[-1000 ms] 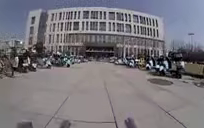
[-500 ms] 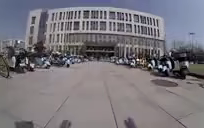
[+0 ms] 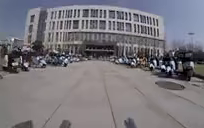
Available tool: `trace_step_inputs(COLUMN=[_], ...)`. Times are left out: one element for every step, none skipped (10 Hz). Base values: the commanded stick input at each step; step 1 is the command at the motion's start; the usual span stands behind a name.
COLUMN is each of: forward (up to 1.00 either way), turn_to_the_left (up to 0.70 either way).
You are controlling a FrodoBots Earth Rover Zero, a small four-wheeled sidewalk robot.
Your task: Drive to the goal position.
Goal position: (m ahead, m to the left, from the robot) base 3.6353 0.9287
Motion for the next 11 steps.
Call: trace_step_inputs(forward=[0.85, 0.92, 1.00, 1.00, 1.00, 1.00, 1.00, 1.00, 1.00, 1.00, 1.00], turn_to_the_left=[0.00, 0.00, 0.00, 0.00, 0.00, 0.00, 0.00, 0.00, 0.00, 0.00, 0.00])
